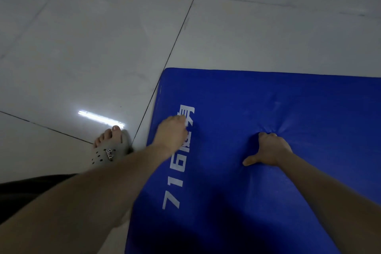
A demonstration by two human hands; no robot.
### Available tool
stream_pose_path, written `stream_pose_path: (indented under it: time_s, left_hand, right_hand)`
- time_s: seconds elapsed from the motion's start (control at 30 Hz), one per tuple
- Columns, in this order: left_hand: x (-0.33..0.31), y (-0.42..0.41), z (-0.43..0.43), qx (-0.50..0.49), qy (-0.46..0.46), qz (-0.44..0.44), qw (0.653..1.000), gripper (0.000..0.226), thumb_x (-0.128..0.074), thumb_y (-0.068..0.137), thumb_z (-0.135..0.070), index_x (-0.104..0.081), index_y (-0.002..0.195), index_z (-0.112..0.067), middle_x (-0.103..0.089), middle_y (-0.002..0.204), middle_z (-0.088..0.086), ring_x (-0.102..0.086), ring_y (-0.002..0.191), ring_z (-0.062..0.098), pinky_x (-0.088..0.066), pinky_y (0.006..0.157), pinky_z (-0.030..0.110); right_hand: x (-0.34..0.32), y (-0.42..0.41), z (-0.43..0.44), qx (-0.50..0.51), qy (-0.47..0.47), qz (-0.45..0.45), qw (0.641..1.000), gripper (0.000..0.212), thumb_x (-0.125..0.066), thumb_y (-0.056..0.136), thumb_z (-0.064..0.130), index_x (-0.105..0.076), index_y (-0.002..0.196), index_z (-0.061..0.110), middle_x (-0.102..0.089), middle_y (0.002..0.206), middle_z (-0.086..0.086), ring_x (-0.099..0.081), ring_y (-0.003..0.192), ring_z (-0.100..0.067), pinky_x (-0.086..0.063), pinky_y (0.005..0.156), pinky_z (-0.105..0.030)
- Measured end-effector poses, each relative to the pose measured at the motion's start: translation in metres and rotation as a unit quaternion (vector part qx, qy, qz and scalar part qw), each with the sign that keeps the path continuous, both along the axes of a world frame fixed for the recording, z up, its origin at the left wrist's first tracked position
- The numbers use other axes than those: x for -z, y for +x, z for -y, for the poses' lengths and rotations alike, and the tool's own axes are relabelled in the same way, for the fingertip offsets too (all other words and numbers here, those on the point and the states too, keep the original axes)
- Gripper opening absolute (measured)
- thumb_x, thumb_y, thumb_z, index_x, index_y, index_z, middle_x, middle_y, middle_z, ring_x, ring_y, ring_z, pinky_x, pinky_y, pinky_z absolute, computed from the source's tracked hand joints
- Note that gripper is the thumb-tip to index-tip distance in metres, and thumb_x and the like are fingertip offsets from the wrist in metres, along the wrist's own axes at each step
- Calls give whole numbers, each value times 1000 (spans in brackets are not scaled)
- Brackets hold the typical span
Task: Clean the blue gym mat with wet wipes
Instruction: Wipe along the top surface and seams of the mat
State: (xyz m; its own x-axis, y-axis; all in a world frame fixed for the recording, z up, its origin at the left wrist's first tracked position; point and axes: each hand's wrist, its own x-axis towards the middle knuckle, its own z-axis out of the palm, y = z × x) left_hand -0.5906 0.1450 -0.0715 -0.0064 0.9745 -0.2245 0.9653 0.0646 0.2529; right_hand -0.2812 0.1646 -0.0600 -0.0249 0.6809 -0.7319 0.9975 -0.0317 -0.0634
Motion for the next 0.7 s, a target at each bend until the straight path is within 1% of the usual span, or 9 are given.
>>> stream_pose_path:
  time_s: [0.1, 0.2, 0.23, 0.33, 0.43, 0.5, 0.57, 0.63, 0.7]
  left_hand:
    - [-3, -18, -4, -72, 6, -12, 997, 17, -53, 100, -21, -57, 109, -8, -64, 97, 8, -58, 80, 20, -44, 66, 30]
    - [-4, 10, 9, -93, -16, 24, 995, 19, -54, 100, -22, -56, 112, -8, -65, 98, 9, -64, 85, 22, -54, 71, 33]
    - [-3, 24, 17, -83, -23, 38, 996, 18, -55, 99, -22, -56, 111, -9, -65, 98, 8, -63, 84, 22, -55, 72, 34]
    - [-2, 69, 45, -26, -21, 70, 997, 13, -55, 96, -21, -56, 104, -11, -64, 95, 8, -58, 80, 20, -48, 69, 33]
    - [0, 119, 77, 77, -31, 104, 991, 10, -55, 94, -18, -58, 101, -12, -65, 99, 10, -60, 90, 26, -47, 76, 37]
    - [4, 138, 91, 170, -41, 89, 981, 12, -56, 94, -19, -58, 103, -11, -65, 99, 10, -60, 92, 27, -47, 78, 38]
    - [7, 132, 89, 229, -21, 46, 972, 16, -56, 93, -21, -59, 106, -12, -66, 99, 8, -60, 92, 26, -46, 83, 37]
    - [6, 111, 73, 231, -5, 12, 973, 18, -51, 93, -19, -60, 107, -13, -67, 101, 7, -58, 93, 25, -43, 84, 36]
    - [5, 78, 52, 185, -3, -9, 983, 16, -48, 94, -18, -58, 106, -14, -66, 101, 6, -56, 91, 22, -42, 81, 35]
  right_hand:
    - [0, -1, 0, -1, -2, 0, 1000, 120, -81, 50, 80, -40, 140, 13, -50, 132, -10, -55, 117, -26, -50, 85, -36]
    - [-1, -1, 0, -4, -4, -1, 1000, 119, -81, 49, 80, -41, 139, 13, -50, 133, -9, -53, 119, -27, -51, 89, -37]
    - [-1, -1, -1, -4, -4, -1, 1000, 118, -81, 49, 80, -41, 138, 13, -51, 133, -9, -54, 119, -27, -51, 89, -38]
    - [-2, -2, -2, -5, -1, 3, 1000, 117, -82, 48, 79, -42, 136, 13, -51, 132, -10, -54, 118, -27, -51, 89, -38]
    - [-2, -2, -1, -11, 1, 8, 1000, 118, -81, 49, 80, -42, 136, 12, -51, 132, -11, -55, 118, -28, -52, 90, -39]
    - [-2, -1, -1, -17, 4, 11, 1000, 119, -80, 49, 81, -42, 137, 11, -51, 132, -12, -55, 118, -28, -53, 92, -40]
    - [-1, -2, 0, -21, 6, 14, 1000, 119, -80, 49, 82, -42, 137, 11, -52, 132, -12, -55, 118, -28, -53, 92, -40]
    - [-1, -2, 0, -21, 5, 14, 1000, 119, -80, 49, 81, -42, 136, 11, -52, 132, -12, -55, 118, -28, -52, 93, -40]
    - [-2, -1, -1, -19, -1, 11, 1000, 119, -80, 49, 81, -41, 137, 11, -51, 133, -12, -55, 118, -29, -52, 91, -40]
